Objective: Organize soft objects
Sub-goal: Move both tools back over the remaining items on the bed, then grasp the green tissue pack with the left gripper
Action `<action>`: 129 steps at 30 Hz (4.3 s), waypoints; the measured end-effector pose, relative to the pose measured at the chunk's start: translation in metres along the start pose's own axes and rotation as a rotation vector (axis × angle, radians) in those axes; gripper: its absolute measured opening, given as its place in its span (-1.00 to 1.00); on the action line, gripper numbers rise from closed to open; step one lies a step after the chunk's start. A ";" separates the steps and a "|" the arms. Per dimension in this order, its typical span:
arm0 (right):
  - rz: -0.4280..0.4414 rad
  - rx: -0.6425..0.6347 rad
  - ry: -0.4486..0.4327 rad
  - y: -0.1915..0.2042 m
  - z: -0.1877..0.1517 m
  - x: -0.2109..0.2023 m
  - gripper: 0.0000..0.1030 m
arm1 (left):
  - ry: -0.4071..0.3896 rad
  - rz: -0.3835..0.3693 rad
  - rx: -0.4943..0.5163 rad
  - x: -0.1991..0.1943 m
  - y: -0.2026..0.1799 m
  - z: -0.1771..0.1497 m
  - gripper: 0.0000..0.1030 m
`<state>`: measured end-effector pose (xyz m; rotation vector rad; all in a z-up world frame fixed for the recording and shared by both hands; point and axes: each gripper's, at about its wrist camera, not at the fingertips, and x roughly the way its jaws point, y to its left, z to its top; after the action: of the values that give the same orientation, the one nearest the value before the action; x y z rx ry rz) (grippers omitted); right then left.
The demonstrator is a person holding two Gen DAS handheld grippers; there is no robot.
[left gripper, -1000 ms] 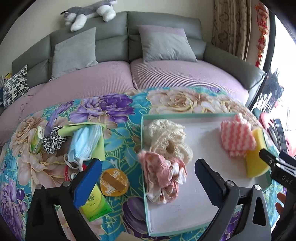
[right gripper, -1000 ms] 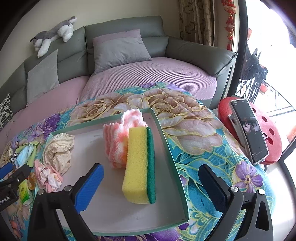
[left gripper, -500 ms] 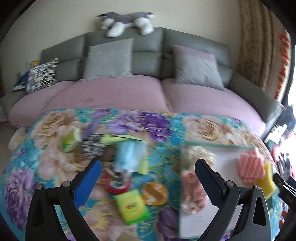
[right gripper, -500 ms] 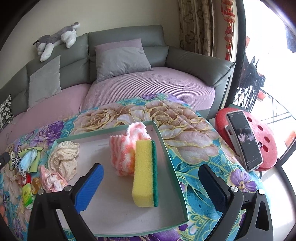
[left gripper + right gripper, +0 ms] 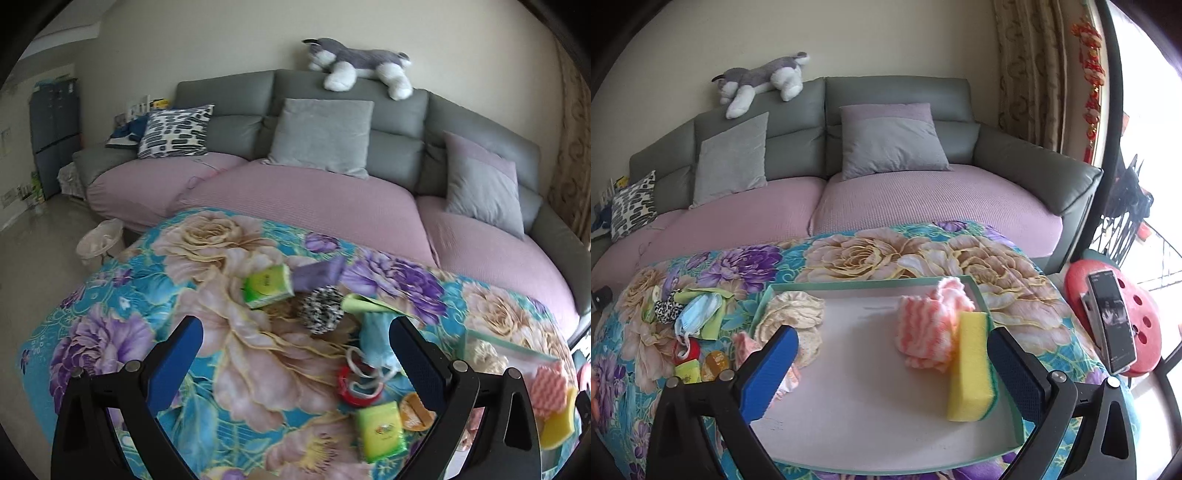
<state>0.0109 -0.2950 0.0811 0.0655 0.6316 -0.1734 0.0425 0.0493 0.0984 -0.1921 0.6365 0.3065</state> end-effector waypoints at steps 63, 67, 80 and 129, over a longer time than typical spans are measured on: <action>0.100 -0.023 0.251 0.075 -0.032 0.077 1.00 | 0.433 -0.162 0.247 0.095 -0.078 -0.094 0.96; 0.103 -0.029 0.259 0.075 -0.033 0.078 1.00 | 0.443 -0.143 0.243 0.098 -0.075 -0.095 0.96; 0.098 -0.035 0.277 0.075 -0.035 0.080 1.00 | 0.447 -0.047 0.192 0.105 -0.051 -0.094 0.96; 0.319 -0.233 0.228 0.175 -0.044 0.062 1.00 | 0.362 -0.122 0.025 0.082 0.013 -0.061 -0.06</action>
<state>0.0660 -0.1264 0.0105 -0.0397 0.8552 0.2191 0.0667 0.0637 -0.0013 -0.2648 0.9818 0.1458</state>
